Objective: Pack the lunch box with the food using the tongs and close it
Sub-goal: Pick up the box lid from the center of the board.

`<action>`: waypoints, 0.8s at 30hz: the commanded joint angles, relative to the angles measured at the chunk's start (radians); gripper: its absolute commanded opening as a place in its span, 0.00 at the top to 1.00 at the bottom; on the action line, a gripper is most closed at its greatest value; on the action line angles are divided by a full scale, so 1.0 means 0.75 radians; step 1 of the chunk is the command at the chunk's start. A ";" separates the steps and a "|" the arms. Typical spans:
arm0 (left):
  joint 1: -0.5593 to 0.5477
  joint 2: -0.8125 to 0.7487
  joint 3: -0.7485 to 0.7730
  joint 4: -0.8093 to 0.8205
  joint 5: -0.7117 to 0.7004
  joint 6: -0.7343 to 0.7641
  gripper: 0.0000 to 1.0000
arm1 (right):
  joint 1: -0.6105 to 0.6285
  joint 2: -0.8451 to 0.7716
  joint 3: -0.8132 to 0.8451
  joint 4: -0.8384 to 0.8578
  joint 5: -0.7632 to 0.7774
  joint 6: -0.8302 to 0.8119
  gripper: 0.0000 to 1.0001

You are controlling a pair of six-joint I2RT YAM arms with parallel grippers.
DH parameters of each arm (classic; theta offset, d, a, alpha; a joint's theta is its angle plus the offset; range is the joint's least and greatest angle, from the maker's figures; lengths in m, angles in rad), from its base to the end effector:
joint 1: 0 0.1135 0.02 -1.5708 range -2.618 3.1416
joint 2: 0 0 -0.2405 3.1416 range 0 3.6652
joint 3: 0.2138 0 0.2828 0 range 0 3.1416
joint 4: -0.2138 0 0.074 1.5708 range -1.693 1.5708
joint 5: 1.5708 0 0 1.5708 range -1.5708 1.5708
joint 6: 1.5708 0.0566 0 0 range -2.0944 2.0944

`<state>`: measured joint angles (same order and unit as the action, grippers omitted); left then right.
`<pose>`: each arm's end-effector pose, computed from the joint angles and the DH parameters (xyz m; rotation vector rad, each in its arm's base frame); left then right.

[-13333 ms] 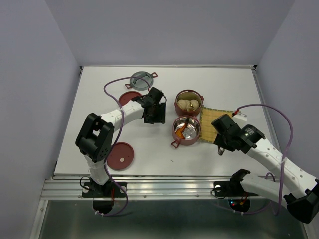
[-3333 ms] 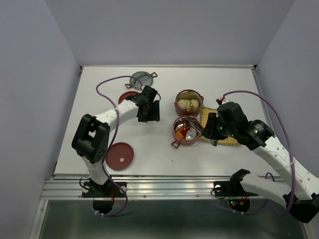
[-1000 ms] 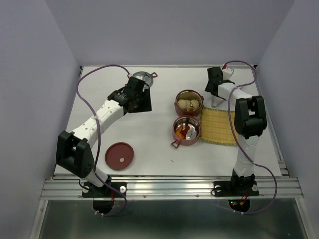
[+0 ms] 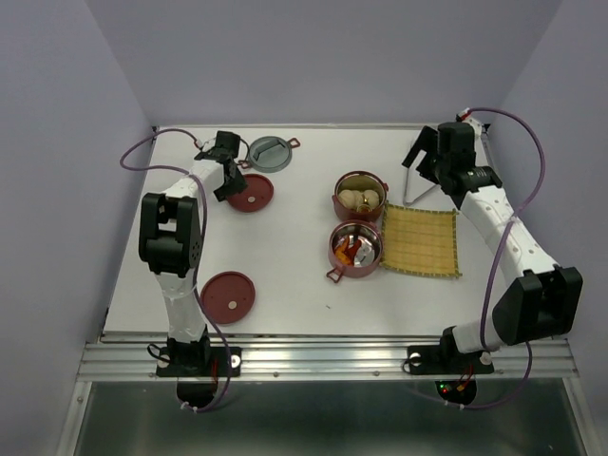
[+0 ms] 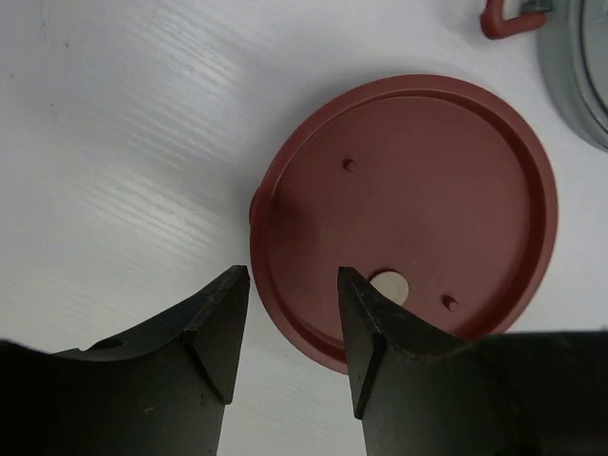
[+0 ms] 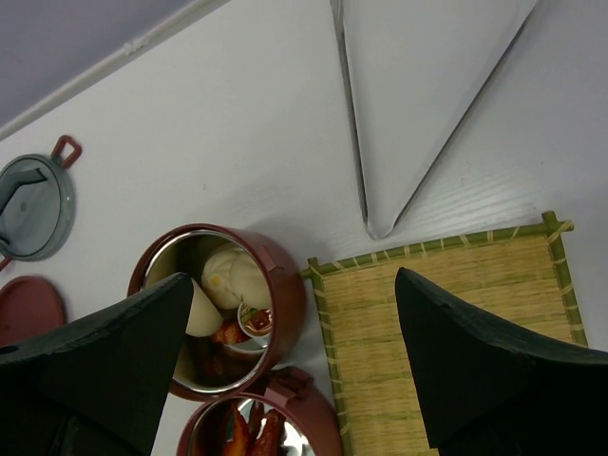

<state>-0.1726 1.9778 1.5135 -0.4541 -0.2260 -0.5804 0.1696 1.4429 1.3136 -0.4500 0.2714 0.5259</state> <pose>0.4628 -0.0678 0.1616 -0.5895 2.3854 -0.0463 0.3758 0.0490 0.3055 0.5305 2.0615 0.1187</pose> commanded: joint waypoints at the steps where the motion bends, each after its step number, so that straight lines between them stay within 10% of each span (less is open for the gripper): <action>1: 0.026 0.046 0.080 0.000 -0.040 -0.034 0.47 | -0.009 -0.059 -0.015 -0.010 -0.055 0.013 0.07; 10: 0.036 0.114 0.050 0.021 -0.050 -0.022 0.48 | -0.009 -0.057 -0.054 -0.008 -0.076 0.017 0.07; 20: 0.036 0.024 -0.063 0.051 -0.091 0.009 1.00 | -0.009 -0.059 -0.056 -0.010 -0.102 0.037 0.06; 24: 0.034 -0.107 -0.101 0.055 -0.085 0.050 1.00 | -0.009 -0.059 -0.070 -0.005 -0.123 0.052 0.06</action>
<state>-0.1505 2.0296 1.4631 -0.4004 -0.2485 -0.5812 0.1696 1.4139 1.2663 -0.4671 0.2043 0.5503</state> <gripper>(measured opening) 0.047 0.937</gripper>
